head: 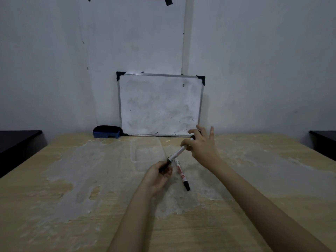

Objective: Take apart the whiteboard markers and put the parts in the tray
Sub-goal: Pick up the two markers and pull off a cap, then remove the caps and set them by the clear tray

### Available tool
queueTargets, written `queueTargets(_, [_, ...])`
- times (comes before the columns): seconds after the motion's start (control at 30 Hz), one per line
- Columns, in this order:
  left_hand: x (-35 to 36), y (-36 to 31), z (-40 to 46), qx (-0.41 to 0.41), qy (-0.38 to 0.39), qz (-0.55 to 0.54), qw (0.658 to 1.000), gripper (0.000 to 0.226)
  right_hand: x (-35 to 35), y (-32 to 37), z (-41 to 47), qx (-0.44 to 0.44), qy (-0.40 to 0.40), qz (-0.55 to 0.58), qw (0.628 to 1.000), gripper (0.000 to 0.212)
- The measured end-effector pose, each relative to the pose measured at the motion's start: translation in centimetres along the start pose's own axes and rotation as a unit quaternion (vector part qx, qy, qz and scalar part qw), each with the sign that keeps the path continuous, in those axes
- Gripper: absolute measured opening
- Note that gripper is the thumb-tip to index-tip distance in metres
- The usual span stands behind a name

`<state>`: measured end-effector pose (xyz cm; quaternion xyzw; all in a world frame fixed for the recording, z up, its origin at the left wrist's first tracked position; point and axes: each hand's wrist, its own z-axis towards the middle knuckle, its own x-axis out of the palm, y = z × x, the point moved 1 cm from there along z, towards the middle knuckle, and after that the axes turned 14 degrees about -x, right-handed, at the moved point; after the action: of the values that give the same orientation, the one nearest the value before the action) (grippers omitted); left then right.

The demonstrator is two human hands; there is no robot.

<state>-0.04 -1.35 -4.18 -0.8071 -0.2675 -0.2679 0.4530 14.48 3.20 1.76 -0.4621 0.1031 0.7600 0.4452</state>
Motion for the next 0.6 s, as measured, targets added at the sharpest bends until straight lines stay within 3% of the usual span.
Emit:
queueTargets(0.1, [-0.5, -1.8, -0.7, 0.106, -0.134, 0.185, 0.968, 0.022, 0.2, -1.2, -0.8, 0.114, 0.013, 0.063, 0.991, 0.020])
queueTargets(0.2, [-0.6, -4.0, -1.4, 0.286, -0.296, 0.312, 0.856, 0.021, 0.9, -1.7, -2.4, 0.241, 0.019, 0.093, 0.966, 0.023])
queueTargets(0.27, [-0.5, -5.1, -1.5, 0.344, -0.387, 0.348, 0.781, 0.021, 1.9, -1.2, -3.7, 0.294, 0.038, 0.122, 0.947, 0.024])
queueTargets(0.4, [-0.8, -6.5, 0.5, 0.323, -0.423, 0.440, 0.724, 0.025, 3.9, 0.7, -5.7, 0.308, 0.086, 0.151, 0.935, 0.026])
queueTargets(0.43, [-0.8, -6.5, 1.0, 0.308, -0.435, 0.482, 0.695, 0.032, 4.1, 1.0, -6.0, 0.299, 0.095, 0.149, 0.938, 0.026])
queueTargets(0.5, [-0.8, -5.8, 1.5, 0.291, -0.472, 0.573, 0.604, 0.043, 4.3, 1.4, -6.0, 0.279, 0.102, 0.147, 0.944, 0.027])
queueTargets(0.6, [0.2, -4.0, 1.9, 0.363, -0.455, 0.641, 0.501, 0.033, 4.3, 1.6, -6.0, 0.259, 0.111, 0.135, 0.950, 0.027])
